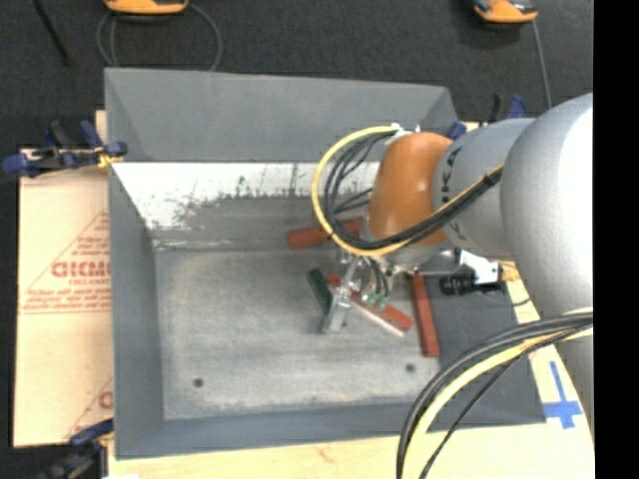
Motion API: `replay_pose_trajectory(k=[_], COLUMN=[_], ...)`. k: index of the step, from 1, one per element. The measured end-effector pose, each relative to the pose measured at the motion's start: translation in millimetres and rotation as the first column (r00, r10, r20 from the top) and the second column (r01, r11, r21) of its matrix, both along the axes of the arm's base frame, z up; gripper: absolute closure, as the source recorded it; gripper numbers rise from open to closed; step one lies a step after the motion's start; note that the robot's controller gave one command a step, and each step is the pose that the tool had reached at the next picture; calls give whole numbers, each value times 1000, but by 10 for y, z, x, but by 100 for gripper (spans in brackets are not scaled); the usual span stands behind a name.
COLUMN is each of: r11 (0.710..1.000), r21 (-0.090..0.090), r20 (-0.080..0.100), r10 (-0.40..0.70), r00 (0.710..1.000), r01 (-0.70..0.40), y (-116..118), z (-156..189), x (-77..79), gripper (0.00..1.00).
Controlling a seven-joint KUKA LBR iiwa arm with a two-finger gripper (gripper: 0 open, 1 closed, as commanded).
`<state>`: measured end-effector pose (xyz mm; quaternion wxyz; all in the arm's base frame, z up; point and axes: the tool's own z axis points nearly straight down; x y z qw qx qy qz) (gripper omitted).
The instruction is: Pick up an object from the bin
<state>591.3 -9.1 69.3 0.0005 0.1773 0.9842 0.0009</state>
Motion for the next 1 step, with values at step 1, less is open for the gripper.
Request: replay_pose_trajectory(k=[1], r11=[976], r21=[-1], r20=[4], r10=[-216], r00=[976], r01=[216], y=[-40], z=[321], x=[-84], gripper=[0])
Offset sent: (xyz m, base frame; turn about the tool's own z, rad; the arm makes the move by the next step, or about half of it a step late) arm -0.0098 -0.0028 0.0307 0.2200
